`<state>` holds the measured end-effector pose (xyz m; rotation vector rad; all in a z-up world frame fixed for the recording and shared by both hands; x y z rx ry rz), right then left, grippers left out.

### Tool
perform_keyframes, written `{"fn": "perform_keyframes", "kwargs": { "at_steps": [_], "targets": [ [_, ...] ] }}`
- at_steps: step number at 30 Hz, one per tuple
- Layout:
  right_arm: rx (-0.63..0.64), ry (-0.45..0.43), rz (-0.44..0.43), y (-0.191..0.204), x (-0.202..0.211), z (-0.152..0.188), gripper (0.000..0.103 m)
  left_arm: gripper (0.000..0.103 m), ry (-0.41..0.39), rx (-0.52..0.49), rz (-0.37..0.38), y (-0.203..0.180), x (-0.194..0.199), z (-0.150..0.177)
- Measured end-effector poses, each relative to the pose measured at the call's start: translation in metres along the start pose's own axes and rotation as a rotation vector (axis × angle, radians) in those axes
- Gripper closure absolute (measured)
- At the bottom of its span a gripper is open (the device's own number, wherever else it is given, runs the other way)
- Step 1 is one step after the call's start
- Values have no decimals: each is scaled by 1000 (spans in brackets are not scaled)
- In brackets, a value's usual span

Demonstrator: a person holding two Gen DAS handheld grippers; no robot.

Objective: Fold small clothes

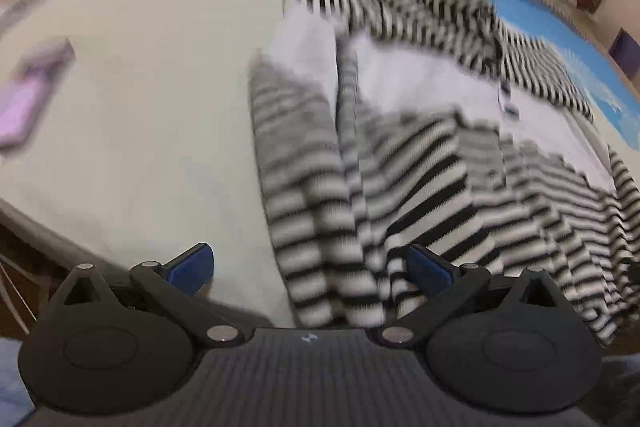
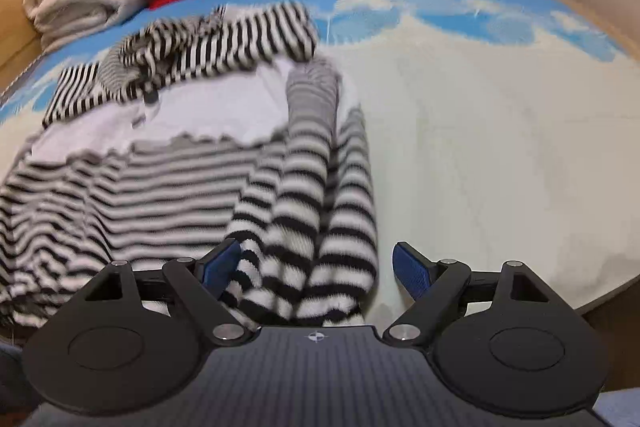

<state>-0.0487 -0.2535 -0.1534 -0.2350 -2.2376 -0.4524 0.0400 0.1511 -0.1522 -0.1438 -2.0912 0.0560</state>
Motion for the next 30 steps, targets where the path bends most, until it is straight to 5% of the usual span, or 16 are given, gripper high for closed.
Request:
{"fn": "perform_keyframes", "kwargs": {
  "at_steps": [4, 8, 11, 12, 21, 30],
  "targets": [
    [16, 14, -66, 5, 9, 7, 22, 0, -6, -41, 23, -7, 2, 5],
    [114, 35, -108, 16, 18, 17, 68, 9, 73, 23, 127, -4, 2, 9],
    [95, 44, -121, 18, 22, 13, 77, 46, 91, -18, 68, -3, 8, 4],
    [62, 37, -136, 17, 26, 10, 78, 92, 62, -34, 93, -4, 15, 2],
    [-7, -43, -217, 7, 75, 1, 79, 95, -123, -150, 5, -29, 71, 11],
    [-28, -15, -211, -5, 82, 6, 79, 95, -141, -204, 10, -30, 82, 19]
  ]
}}
Point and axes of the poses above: each gripper's, at about its wrist camera, not at the fingertips, and x roughly against the way its jaws point, y to its left, z to its underside, the point moved 4 cm from there along -x, roughly the way its jaws point, and after that the axes turned 6 degrees about -x, right-handed, at the moved point
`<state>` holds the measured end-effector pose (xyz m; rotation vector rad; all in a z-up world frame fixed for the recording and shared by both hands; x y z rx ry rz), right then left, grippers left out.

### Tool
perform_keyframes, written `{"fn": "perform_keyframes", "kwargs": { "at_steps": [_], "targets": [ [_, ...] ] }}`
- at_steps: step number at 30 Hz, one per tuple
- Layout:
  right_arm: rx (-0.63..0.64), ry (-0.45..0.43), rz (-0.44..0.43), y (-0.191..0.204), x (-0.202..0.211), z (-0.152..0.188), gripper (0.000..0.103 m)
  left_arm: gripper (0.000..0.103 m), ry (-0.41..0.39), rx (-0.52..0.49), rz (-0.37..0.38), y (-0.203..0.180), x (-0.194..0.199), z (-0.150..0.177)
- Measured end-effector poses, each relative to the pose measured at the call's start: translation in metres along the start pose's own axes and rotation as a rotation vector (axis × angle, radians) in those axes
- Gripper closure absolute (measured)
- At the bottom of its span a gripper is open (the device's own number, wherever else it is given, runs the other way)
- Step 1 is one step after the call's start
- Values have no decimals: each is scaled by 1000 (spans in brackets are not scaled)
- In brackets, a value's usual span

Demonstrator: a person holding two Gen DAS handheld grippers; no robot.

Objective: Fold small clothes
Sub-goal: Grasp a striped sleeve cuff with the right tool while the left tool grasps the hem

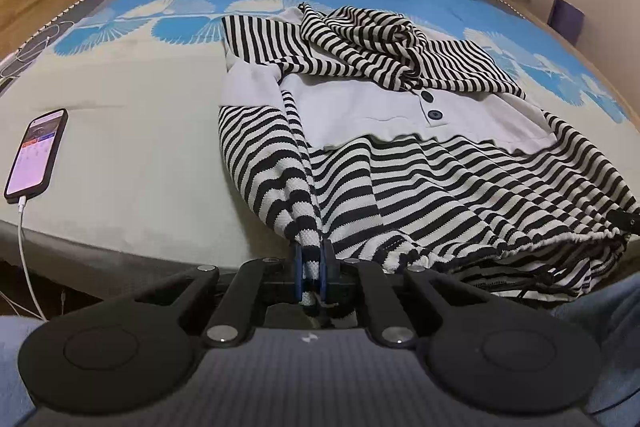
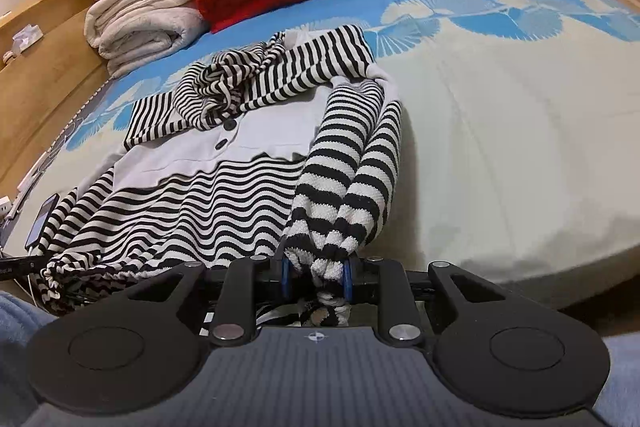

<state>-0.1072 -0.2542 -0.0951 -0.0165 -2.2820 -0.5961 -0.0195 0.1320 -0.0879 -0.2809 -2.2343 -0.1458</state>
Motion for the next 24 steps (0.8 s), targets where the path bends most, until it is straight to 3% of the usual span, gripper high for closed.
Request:
{"fn": "perform_keyframes", "kwargs": {
  "at_steps": [24],
  "targets": [
    [31, 35, 10, -4, -1, -3, 79, 95, 18, -72, -20, -7, -29, -9]
  ]
}}
Point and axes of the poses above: each gripper's, at about its wrist camera, not at the fingertips, and x roughly against the way its jaws point, y to its left, z to its underside, the point moved 4 cm from there along -x, roughly the way its jaws point, and after that the axes turned 6 degrees about -x, right-handed, at the moved point
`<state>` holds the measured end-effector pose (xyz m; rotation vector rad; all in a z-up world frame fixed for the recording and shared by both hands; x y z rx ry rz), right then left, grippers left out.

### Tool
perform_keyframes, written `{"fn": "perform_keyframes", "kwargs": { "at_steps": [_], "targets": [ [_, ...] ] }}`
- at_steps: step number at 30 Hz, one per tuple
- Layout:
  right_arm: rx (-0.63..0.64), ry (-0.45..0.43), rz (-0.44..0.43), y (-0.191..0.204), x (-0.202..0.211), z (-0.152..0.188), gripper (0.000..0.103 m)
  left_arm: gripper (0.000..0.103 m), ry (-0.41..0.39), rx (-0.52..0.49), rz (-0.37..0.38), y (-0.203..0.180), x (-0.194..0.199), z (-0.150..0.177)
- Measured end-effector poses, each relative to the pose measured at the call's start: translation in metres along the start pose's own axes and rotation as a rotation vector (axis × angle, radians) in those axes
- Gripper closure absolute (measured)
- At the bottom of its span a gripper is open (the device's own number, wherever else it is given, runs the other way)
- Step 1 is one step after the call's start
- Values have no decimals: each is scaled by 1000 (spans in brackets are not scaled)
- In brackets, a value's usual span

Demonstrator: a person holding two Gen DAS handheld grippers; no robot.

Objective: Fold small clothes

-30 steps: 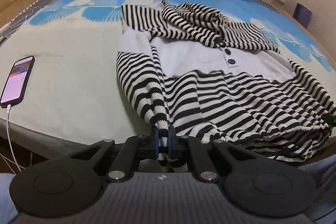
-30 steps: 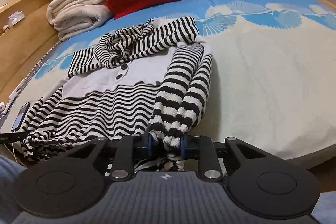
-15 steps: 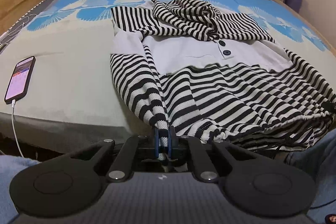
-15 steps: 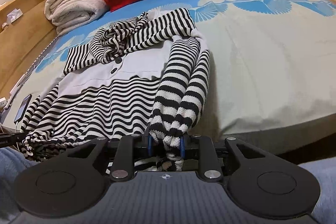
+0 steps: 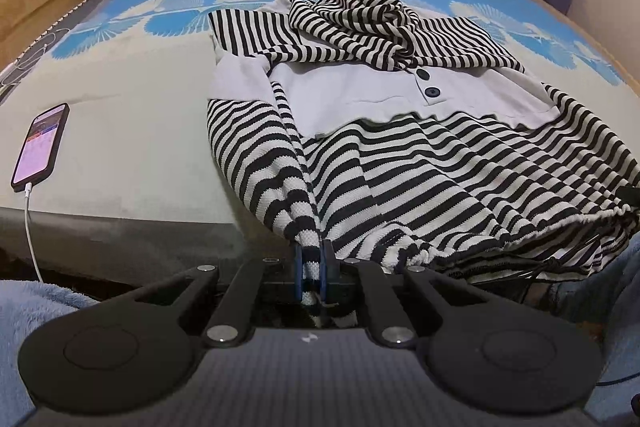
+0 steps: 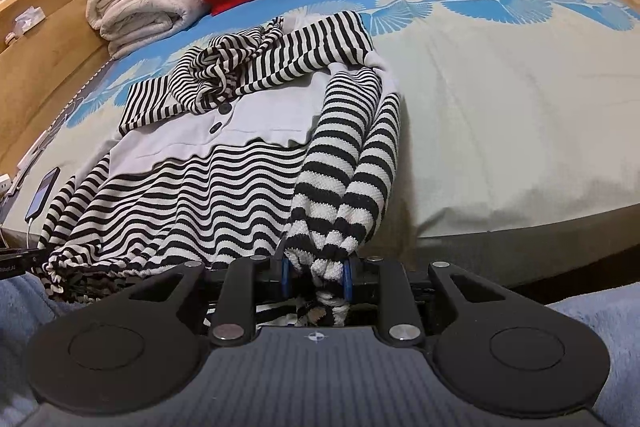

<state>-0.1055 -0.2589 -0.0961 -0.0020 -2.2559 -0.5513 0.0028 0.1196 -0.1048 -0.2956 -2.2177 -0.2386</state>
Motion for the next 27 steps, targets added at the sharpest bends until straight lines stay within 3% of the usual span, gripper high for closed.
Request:
{"fn": "perform_keyframes", "kwargs": {
  "at_steps": [9, 13, 17, 21, 23, 25, 27],
  "targets": [
    [59, 22, -18, 4, 14, -1, 79, 95, 3, -49, 27, -3, 13, 10],
    [52, 85, -22, 0, 17, 4, 79, 95, 45, -94, 65, -3, 15, 26],
    [-10, 167, -27, -7, 4, -11, 79, 95, 105, -44, 123, 6, 2, 18],
    [35, 252, -65, 9, -13, -65, 79, 95, 163, -42, 259, 11, -7, -26],
    [68, 274, -83, 27, -25, -109, 79, 95, 180, -36, 322, 18, -13, -68],
    [103, 279, -94, 49, -45, -167, 79, 95, 184, -29, 342, 29, -24, -118],
    [126, 268, -100, 70, -77, -237, 79, 95, 161, -25, 291, 43, -42, -182]
  ]
}}
Point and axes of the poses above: each gripper's, at about its wrist camera, not at the fingertips, and x roughly against the way its jaws point, y to its left, z to its underside, the point moved 4 cm from there along -x, roughly the way its jaws point, and after that the axes turned 6 degrees about -x, right-handed, at the moved point
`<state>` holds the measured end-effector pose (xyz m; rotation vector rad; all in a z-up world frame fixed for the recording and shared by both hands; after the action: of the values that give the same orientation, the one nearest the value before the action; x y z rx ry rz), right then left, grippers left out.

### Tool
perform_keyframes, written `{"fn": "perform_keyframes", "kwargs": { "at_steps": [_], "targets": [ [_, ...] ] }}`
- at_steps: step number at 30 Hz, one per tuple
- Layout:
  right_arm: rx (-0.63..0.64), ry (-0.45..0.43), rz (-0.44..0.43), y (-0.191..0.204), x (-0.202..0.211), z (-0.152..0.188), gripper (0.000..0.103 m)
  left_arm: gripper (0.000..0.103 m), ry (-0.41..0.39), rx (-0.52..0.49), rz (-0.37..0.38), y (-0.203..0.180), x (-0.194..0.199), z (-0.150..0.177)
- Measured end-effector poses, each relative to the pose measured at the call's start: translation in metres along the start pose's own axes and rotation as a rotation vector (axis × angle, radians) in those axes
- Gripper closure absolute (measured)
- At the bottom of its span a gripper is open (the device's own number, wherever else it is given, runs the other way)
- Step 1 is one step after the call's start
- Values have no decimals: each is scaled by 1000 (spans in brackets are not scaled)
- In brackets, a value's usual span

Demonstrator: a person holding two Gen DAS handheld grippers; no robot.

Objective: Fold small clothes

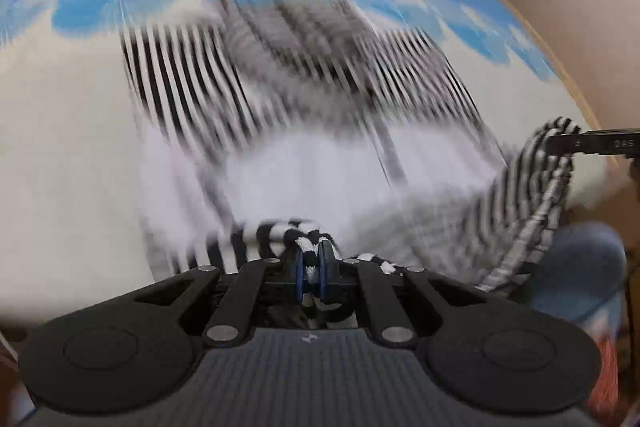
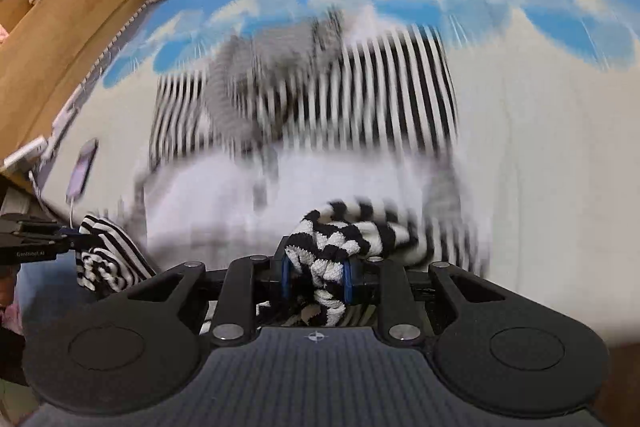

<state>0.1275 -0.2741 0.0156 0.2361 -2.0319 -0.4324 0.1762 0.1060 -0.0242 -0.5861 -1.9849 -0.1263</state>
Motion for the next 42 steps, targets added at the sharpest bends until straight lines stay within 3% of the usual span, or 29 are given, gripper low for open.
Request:
{"fn": "perform_keyframes", "kwargs": {
  "at_steps": [2, 4, 5, 6, 7, 8, 9, 12, 17, 20, 21, 25, 29, 32, 37, 38, 39, 40, 42],
  "targets": [
    [-30, -26, 14, 3, -23, -82, 76, 95, -48, 105, -111, 31, -9, -71],
    [-137, -107, 87, -5, -51, -155, 66, 79, -126, 272, -223, 72, -20, -133],
    [-200, -151, 139, -11, -62, -177, 44, 66, -171, 346, -287, 96, -28, -162],
    [-265, -204, 210, -17, -71, -193, 18, 29, -194, 394, -341, 112, -34, -179],
    [-282, -239, 246, -20, -76, -198, 11, 10, -220, 419, -401, 124, -37, -191],
    [-268, -271, 246, -21, -79, -197, 12, 9, -259, 429, -457, 132, -37, -198],
    [-239, -293, 218, -22, -80, -189, 12, 9, -282, 423, -459, 136, -37, -199],
    [-183, -368, 125, -34, -83, -145, 11, 9, -316, 385, -326, 138, -46, -175],
    [-189, -490, 223, -74, -104, -86, 12, 9, -318, 420, -243, 134, -93, -106],
    [-230, -388, 242, -90, -124, -78, 16, 9, -268, 446, -228, 133, -116, -79],
    [-210, -379, 230, -91, -127, -79, 17, 9, -231, 420, -230, 133, -119, -80],
    [-177, -317, 225, -98, -134, -74, 17, 9, -229, 277, -238, 137, -105, -75],
    [-154, -291, 214, -98, -135, -63, 17, 9, -129, 255, -110, 137, -110, -47],
    [-166, -278, 206, -101, -130, -54, 17, 9, -89, 205, -106, 136, -111, -28],
    [-270, -209, 119, -111, -133, -37, 20, 11, -54, 234, -46, 144, -121, -9],
    [-280, -212, 103, -110, -134, -35, 49, 30, -71, 232, -29, 143, -121, -8],
    [-296, -213, 98, -110, -134, -34, 93, 73, -83, 229, 4, 141, -118, -10],
    [-324, -225, 89, -109, -131, -33, 91, 92, -99, 245, 23, 140, -115, -12],
    [-323, -284, 104, -104, -109, -32, 93, 95, -143, 260, -18, 138, -97, -20]
  ]
}}
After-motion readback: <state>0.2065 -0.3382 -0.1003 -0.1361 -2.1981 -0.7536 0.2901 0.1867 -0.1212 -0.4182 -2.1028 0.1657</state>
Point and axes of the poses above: each gripper's, at about its wrist camera, not at the fingertips, and x roughly against the way its jaws point, y to its left, z to its underside, the point moved 4 cm from there along -x, roughly the way its jaws point, and after that the axes turned 6 degrees about -x, right-handed, at the moved point
